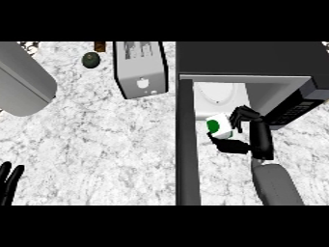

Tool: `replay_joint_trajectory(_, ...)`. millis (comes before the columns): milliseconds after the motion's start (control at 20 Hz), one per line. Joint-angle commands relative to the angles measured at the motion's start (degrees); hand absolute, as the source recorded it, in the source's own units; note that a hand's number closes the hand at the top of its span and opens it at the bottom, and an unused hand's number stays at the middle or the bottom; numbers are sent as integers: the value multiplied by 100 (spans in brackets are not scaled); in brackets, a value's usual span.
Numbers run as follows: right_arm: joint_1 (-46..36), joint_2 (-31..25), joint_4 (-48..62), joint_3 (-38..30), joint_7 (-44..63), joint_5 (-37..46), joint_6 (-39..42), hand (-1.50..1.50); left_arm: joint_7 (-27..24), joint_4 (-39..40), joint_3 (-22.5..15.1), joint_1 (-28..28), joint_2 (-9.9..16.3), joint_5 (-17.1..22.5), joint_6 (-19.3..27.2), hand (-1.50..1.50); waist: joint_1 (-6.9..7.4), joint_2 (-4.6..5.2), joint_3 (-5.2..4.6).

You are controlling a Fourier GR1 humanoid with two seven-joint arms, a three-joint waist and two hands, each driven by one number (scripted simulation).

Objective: Pick up the milk, place it into the microwave and close the microwave

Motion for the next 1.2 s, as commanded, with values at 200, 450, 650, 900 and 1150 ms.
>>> replay_joint_trajectory(200,-1901,-487,2318,-668,-35,248,-368,150,-75,563,275,-508,41,161,-131,-150,38,35,5)
replay_joint_trajectory(450,-2888,-741,3577,-1078,15,393,-1074,150,34,146,246,-209,161,343,-327,-150,267,110,14)
replay_joint_trajectory(650,-3100,-1095,3991,-1368,-223,379,-1569,150,106,328,259,-614,85,149,-137,-150,227,135,17)
replay_joint_trajectory(900,-3348,-981,4354,-1052,-489,918,-2617,150,-24,492,296,-482,138,30,-233,-150,317,140,12)
replay_joint_trajectory(1150,-3686,-1126,5123,-767,-393,1251,-2146,-150,-61,560,173,-555,84,-212,-192,-150,352,167,18)
